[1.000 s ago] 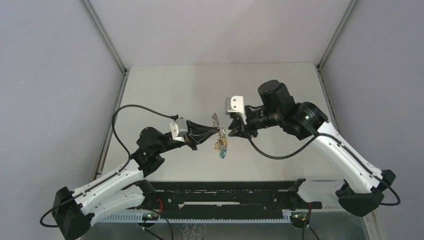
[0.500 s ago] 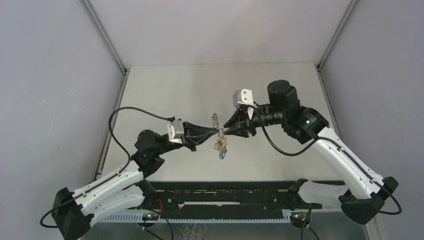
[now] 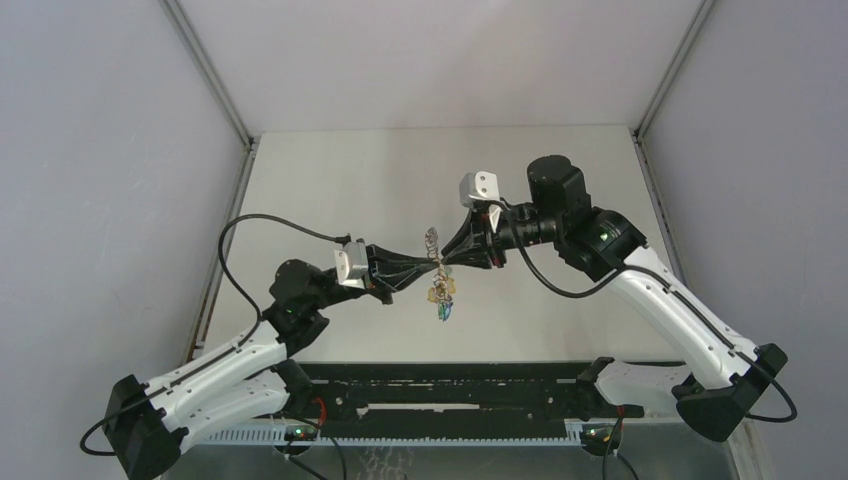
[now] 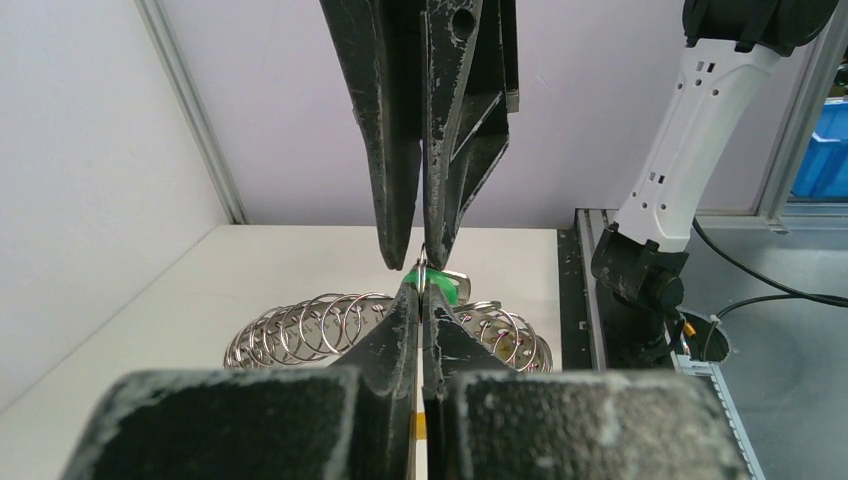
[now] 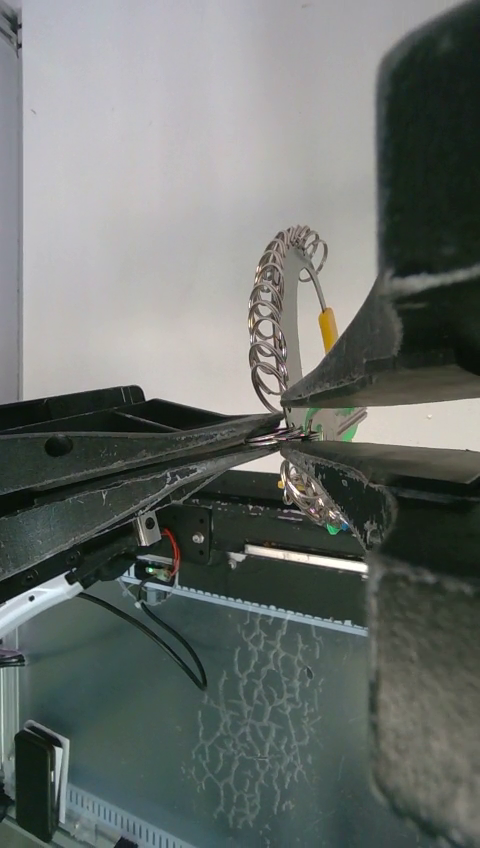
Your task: Put the keys on the keyring
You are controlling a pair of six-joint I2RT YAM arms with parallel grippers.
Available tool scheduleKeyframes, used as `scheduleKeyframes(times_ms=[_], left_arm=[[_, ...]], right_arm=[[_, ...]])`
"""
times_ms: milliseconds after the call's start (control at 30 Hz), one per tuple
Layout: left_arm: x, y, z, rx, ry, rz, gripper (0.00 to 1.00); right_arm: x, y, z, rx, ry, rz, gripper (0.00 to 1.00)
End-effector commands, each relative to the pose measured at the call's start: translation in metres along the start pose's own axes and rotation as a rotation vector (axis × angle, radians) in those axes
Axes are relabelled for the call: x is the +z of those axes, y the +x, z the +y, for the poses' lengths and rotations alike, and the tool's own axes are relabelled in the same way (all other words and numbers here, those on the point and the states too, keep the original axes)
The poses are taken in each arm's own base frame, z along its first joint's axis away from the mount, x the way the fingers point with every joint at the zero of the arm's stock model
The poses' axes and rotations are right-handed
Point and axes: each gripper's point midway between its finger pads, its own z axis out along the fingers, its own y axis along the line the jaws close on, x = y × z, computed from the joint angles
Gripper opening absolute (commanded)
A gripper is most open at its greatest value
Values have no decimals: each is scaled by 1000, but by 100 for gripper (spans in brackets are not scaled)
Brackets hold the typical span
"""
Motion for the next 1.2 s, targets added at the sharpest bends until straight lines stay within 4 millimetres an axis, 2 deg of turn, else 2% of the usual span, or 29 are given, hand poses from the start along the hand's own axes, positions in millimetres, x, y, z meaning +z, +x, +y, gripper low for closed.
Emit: scheduleKeyframes(times_ms=[0, 100, 367, 933, 1100, 1167], left_arm=[[2, -28, -2, 51, 15, -87, 0], [2, -29, -1, 54, 5, -90, 0], [-3, -39, 4, 70, -40, -131, 0], [-4, -53, 4, 54, -50, -203, 0], [-6, -52, 4, 54, -59, -205, 0], [-6, -52, 4, 52, -58, -205, 0]], right_arm=[[0, -10, 0, -24, -11, -36, 14], [-1, -8, 0, -21, -7, -29, 0], [-9, 0, -5, 23, 20, -7, 0], [12, 8, -8, 164, -40, 6, 0], [3, 12, -15, 134, 37, 31, 8], [-1, 12, -13, 117, 43, 31, 16]])
